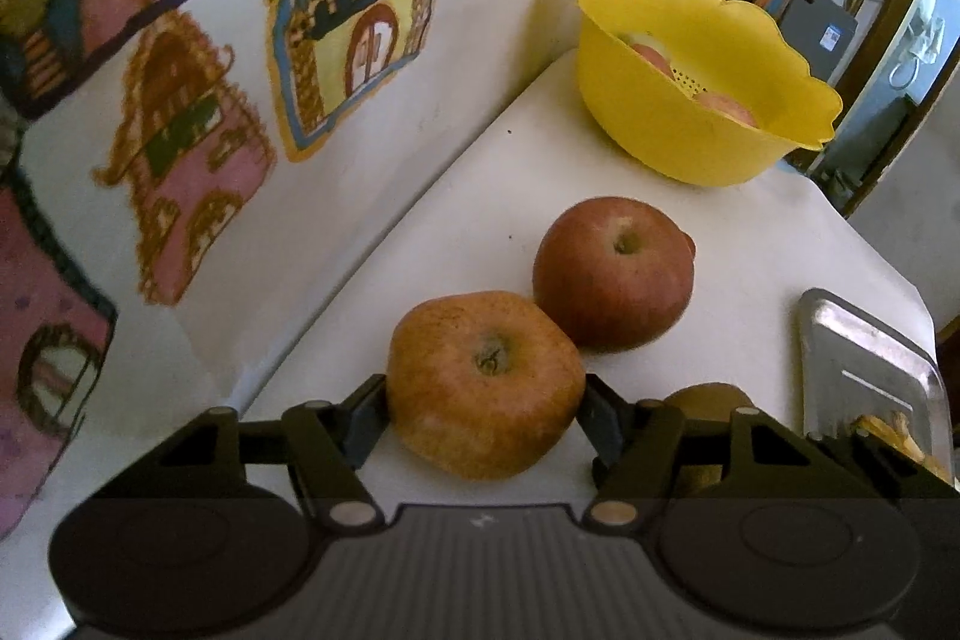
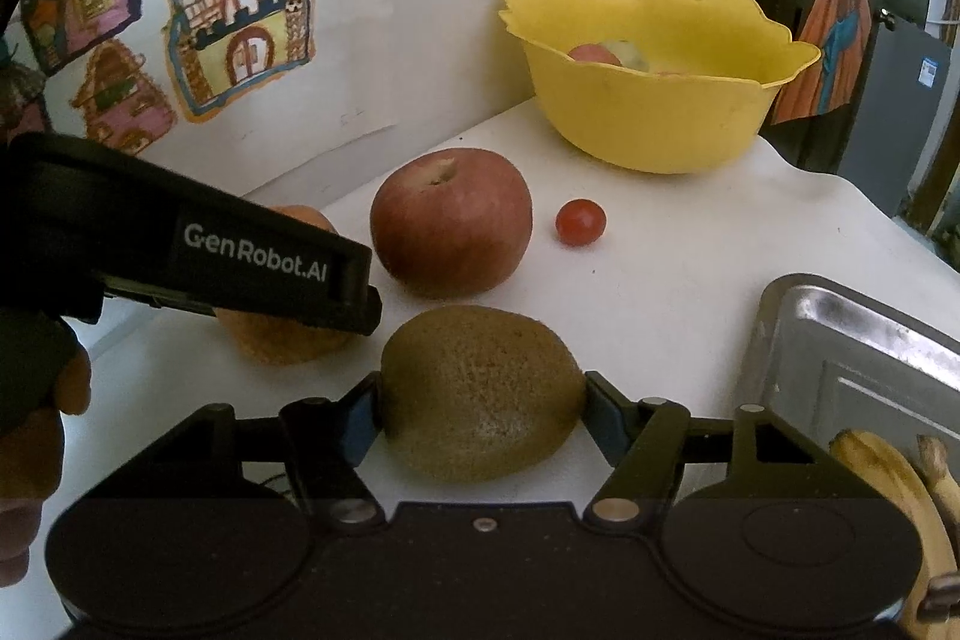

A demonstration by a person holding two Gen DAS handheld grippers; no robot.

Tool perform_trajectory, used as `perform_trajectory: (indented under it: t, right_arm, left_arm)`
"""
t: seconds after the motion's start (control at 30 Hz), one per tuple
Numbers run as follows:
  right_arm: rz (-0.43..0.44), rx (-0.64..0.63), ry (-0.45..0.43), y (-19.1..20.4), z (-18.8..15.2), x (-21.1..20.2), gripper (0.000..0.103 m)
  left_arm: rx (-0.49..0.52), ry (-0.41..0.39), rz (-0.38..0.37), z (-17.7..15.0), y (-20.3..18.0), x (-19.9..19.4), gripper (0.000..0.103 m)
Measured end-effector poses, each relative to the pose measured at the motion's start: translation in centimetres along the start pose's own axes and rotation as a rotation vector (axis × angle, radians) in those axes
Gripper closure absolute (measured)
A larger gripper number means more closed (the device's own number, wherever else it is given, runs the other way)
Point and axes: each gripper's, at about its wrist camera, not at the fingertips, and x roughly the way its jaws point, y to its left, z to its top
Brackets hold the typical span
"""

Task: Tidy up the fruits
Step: 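Carry the apple and kiwi toward the metal tray with both tools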

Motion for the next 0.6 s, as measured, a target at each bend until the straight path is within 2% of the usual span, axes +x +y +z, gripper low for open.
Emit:
perform_trajectory:
  t: [0.6]
  right_arm:
    - [0.011,-0.04,-0.011,1.9,-4.1,-5.7,0.033]
  left_arm:
    - [0.015,0.022,-0.012,-4.8,0.6,-4.1,0.032]
